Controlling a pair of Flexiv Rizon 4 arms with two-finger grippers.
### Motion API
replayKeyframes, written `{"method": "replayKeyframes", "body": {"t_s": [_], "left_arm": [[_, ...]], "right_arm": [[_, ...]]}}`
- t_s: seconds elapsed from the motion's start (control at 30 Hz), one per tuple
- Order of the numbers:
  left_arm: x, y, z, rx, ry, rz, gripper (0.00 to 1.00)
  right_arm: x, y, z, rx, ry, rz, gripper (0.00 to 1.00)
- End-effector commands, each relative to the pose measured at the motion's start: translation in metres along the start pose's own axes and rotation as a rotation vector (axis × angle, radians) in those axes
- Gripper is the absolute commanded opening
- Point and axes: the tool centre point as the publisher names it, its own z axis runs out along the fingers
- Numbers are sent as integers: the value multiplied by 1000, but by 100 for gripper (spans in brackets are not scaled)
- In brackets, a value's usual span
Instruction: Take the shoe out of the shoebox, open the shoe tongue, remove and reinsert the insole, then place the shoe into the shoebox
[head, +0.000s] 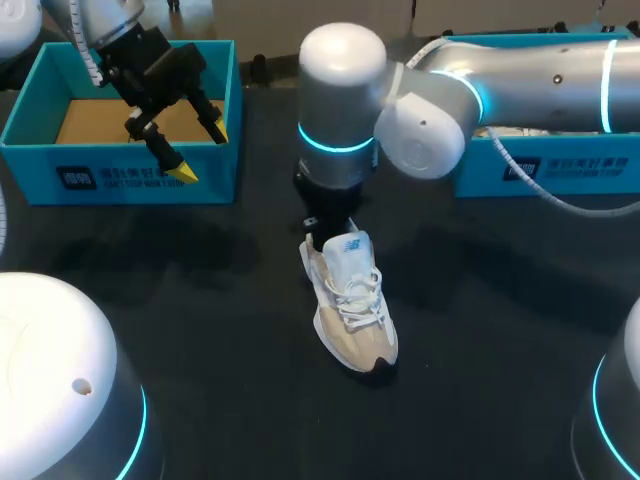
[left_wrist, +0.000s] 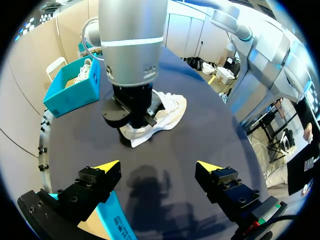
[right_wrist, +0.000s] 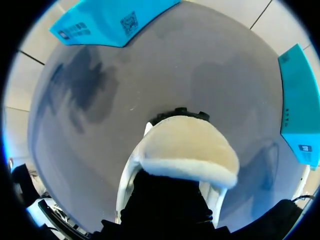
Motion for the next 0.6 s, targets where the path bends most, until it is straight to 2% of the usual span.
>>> {"method": "replayKeyframes", "body": {"t_s": [0.03,0.33,0.6], "left_arm": [[1,0,0,-3,-1,0,100],[1,0,0,-3,-1,0,100],[1,0,0,-3,-1,0,100]], "right_arm": [[6,1,7,-2,-12,2,0],[-1,7,-16,-28,-57,-2,0],[-12,18,3,-14,-34,-15,0]]}}
